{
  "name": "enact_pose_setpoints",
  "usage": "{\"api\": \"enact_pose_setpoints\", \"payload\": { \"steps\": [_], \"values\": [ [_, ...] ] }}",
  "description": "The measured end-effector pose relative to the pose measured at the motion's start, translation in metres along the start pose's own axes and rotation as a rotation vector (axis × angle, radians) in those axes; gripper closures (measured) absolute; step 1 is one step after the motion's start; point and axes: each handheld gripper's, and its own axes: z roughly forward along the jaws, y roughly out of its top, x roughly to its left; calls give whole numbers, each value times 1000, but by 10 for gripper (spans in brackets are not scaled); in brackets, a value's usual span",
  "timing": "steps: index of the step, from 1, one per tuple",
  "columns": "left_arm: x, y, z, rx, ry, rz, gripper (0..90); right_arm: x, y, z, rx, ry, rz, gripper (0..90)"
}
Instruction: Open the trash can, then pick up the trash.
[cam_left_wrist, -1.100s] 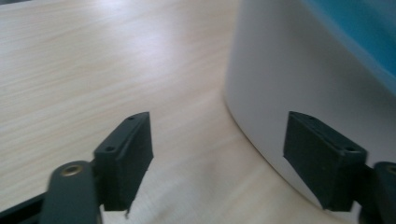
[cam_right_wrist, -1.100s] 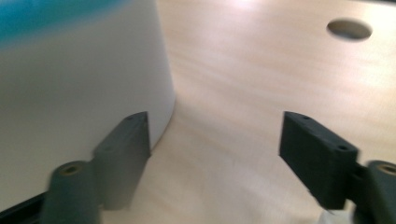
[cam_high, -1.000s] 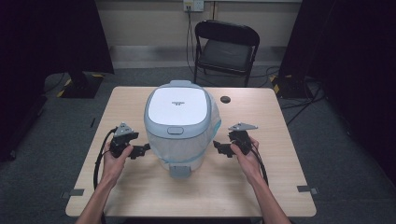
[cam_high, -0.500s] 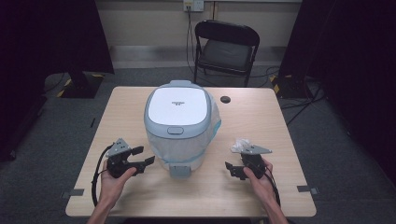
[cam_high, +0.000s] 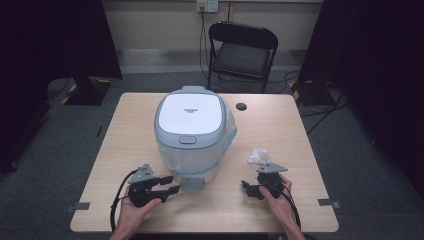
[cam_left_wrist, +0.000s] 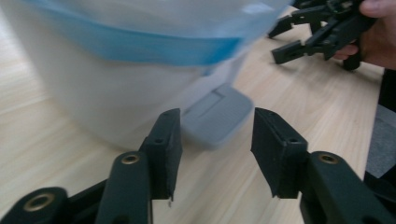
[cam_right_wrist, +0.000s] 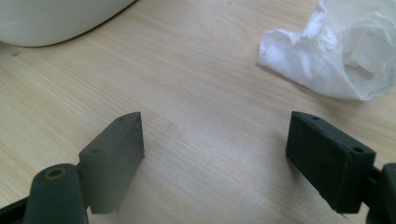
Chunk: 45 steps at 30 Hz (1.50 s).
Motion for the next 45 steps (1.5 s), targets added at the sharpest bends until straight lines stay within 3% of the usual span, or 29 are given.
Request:
{"api": "enact_pose_setpoints", "payload": {
  "steps": [3, 5, 6, 7, 10, 17, 20, 21, 30, 31, 45],
  "values": [
    [-11, 2, 18, 23, -45, 36, 690, 0, 0, 0, -1, -4, 0, 178],
    [-13, 3, 23, 18, -59, 38, 773, 0, 0, 0, 0, -5, 1, 178],
    [-15, 3, 27, 17, -67, 40, 773, 0, 0, 0, 0, -5, 1, 178],
    [-17, 3, 36, 26, -52, 54, 831, 0, 0, 0, 0, -4, 1, 178],
    [-18, 3, 43, 23, -35, 55, 895, 0, 0, 0, 1, -4, 1, 178],
    [-8, 3, 52, 26, 26, 69, 900, 0, 0, 0, 0, -4, 1, 178],
    [-6, 2, 54, 15, 25, 72, 900, 0, 0, 0, 1, -4, 1, 178],
    [-7, 1, 55, 13, 54, 67, 900, 0, 0, 0, 0, -4, 0, 178],
    [-7, -1, 59, 4, 74, 64, 900, 0, 0, 0, 0, -4, 0, 178],
    [-8, -2, 59, 3, 83, 82, 900, 0, 0, 0, 0, -5, 1, 178],
    [-7, -1, 61, 22, 75, 86, 900, -1, 0, 1, 2, 0, -5, 165]
  ]
}}
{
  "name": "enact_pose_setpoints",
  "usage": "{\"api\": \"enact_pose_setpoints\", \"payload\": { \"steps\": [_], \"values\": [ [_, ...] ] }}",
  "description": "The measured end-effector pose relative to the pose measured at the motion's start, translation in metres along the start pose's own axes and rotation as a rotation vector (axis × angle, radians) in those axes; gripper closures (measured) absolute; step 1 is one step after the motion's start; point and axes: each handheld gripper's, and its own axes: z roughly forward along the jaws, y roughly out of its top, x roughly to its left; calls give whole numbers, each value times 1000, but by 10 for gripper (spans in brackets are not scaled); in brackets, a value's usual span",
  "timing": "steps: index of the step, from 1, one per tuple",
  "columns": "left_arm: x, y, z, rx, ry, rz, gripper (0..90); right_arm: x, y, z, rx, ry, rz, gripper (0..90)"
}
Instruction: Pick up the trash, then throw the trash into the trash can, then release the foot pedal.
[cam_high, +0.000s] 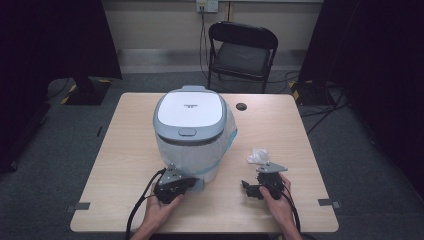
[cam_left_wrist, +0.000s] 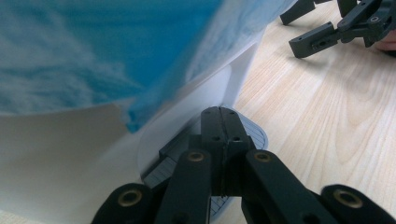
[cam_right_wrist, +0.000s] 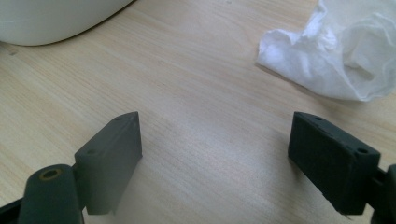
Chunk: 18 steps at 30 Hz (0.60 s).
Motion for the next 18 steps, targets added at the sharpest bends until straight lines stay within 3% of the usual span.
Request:
{"api": "enact_pose_setpoints", "payload": {
  "steps": [5, 9, 13, 18],
  "values": [
    [-1, 0, 1, 9, 7, 12, 900, -3, 0, -2, 3, 8, -6, 193],
    [-2, -1, 2, 18, 12, 18, 900, -10, 5, -12, -12, 0, 21, 180],
    [-2, -2, 3, 23, 14, 24, 900, -23, 16, -27, -71, -45, 55, 165],
    [-3, -4, 5, 36, 14, 30, 900, -43, 33, -24, -72, -33, 74, 158]
  ]
}}
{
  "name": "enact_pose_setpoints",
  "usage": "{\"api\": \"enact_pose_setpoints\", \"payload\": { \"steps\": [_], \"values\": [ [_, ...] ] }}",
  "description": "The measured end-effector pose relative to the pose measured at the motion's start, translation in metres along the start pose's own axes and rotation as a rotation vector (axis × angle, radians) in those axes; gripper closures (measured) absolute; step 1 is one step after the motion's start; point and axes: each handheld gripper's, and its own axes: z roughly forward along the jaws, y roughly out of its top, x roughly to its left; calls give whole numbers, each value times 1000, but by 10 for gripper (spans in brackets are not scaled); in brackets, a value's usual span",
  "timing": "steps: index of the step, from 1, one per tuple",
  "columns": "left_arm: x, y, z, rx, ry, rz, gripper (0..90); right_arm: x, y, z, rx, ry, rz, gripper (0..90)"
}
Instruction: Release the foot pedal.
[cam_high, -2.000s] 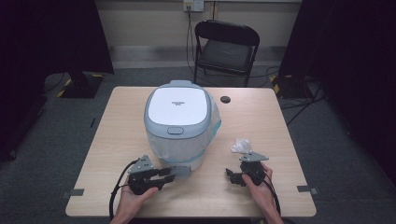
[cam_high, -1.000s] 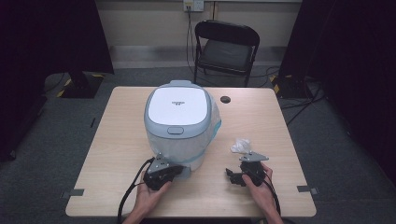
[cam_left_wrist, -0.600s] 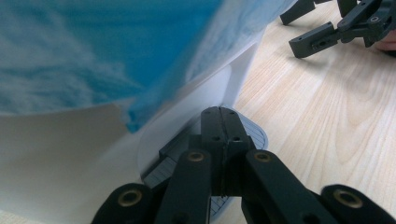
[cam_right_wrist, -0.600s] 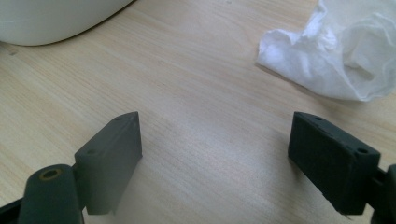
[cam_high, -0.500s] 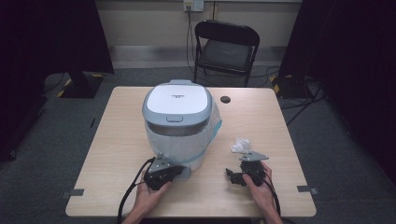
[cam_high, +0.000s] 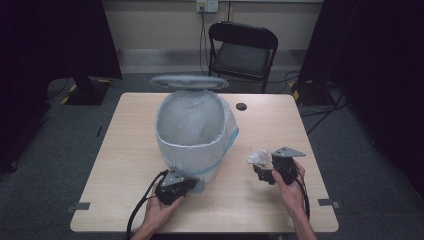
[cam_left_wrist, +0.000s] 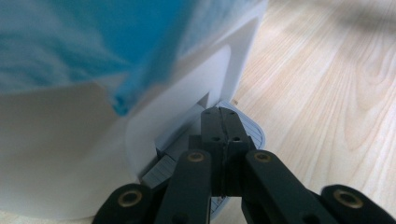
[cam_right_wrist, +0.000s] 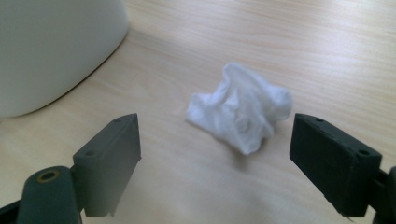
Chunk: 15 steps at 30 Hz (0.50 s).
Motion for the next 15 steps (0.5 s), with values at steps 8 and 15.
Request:
{"api": "enact_pose_setpoints", "payload": {
  "steps": [8, 15],
  "values": [
    [-1, 1, 2, 15, 13, 21, 900, -13, 18, 21, 8, 30, -10, 187],
    [-1, 1, 2, 15, 12, 21, 900, -19, 24, 32, 24, 38, -3, 204]
  ]
}}
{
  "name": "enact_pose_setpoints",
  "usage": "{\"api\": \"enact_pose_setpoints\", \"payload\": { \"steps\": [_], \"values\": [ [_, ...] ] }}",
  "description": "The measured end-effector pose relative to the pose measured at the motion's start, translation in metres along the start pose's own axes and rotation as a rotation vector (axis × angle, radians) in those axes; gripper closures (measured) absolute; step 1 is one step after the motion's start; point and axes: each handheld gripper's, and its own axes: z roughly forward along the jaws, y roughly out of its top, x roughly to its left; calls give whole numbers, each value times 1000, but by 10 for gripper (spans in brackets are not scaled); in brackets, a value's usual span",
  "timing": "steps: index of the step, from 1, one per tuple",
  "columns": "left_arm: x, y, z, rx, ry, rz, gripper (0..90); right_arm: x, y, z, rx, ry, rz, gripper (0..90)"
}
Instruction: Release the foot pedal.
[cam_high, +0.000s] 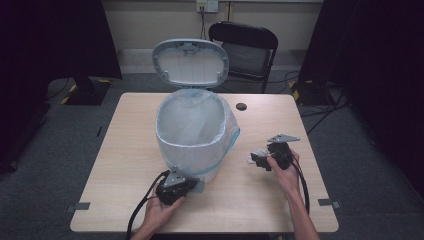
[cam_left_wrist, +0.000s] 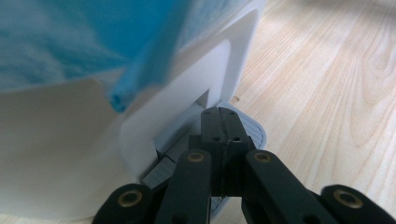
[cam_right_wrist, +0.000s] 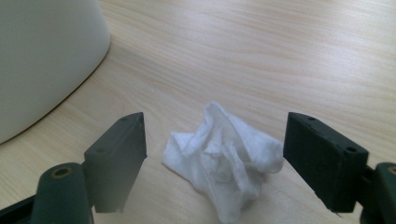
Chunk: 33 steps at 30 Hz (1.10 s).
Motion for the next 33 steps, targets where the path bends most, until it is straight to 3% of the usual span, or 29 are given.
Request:
{"api": "enact_pose_setpoints", "payload": {
  "steps": [6, 16, 21, 24, 25, 30, 32, 33],
  "values": [
    [0, 0, 0, 0, 0, 0, 900, -1, -4, 12, 19, 35, 17, 213],
    [0, 0, 0, 0, 2, -9, 900, 1, -11, 22, 22, 35, 2, 227],
    [0, 0, 0, 1, 3, -10, 900, 1, -15, 27, 40, -4, -12, 262],
    [0, 0, 0, 0, 3, -10, 900, 0, -15, 26, 37, -12, -14, 324],
    [0, 0, 0, 0, 2, -10, 900, -1, -16, 27, 41, -21, -16, 430],
    [0, 0, 0, 0, 2, -10, 900, -3, -17, 28, 35, -47, -12, 544],
    [0, 0, 0, 0, 2, -10, 900, -2, -17, 28, 45, -71, -34, 591],
    [0, 0, 0, 0, 2, -10, 900, 0, -17, 29, 57, -107, -67, 658]
  ]
}}
